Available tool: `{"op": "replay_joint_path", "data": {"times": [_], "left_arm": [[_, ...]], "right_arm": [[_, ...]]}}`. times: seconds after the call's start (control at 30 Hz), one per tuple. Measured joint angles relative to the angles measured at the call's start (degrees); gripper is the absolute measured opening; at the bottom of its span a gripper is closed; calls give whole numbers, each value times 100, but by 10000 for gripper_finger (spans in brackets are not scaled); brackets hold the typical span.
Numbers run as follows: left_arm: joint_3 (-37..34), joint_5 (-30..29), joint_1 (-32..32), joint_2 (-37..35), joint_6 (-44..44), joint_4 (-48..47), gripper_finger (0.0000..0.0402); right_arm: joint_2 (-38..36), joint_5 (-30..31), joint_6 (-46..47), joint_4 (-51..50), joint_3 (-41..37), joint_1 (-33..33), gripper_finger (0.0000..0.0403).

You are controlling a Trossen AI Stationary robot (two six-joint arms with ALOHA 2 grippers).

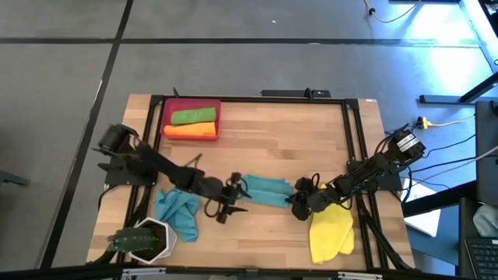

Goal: Roll microfiber towels into tight, uniform cylinder then place into a basket
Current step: Roll the blue microfiber towel

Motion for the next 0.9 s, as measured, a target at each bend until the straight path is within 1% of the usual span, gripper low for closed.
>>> {"op": "replay_joint_path", "data": {"times": [0.1, 0.17, 0.27, 0.37, 0.47, 0.57, 0.67, 0.77, 0.83, 0.9], "left_arm": [[341, -87, -5, 575, 139, 2, 209], [556, 1, 98, 920, 134, -39, 208], [872, 151, 377, 1317, -81, -237, 208], [1067, 172, 687, 1572, -350, -714, 208], [1181, 399, 949, 1700, -499, -1034, 208], [1198, 634, 1068, 1720, -598, -1107, 208], [1196, 683, 1066, 1723, -597, -1111, 208], [1194, 678, 1047, 1723, -598, -1095, 208], [1192, 680, 1047, 1725, -609, -1103, 208], [1192, 680, 1047, 1727, -617, -1110, 208]], "right_arm": [[0, 8, -7, 2, -2, 2, 7], [0, 10, -15, 2, -2, 2, 8], [4, 9, -172, 62, -3, 2, 11], [13, 5, -538, 182, -15, 2, 27], [-10, -6, -945, 295, -20, 2, 58], [-162, -64, -1237, 243, -26, -2, 100], [-432, -112, -1572, 258, -26, 0, 147], [-792, -110, -2109, 295, -23, 0, 188], [-1037, -90, -2596, 303, -4, 49, 206], [-1150, 15, -3116, 306, 106, 156, 214]]}}
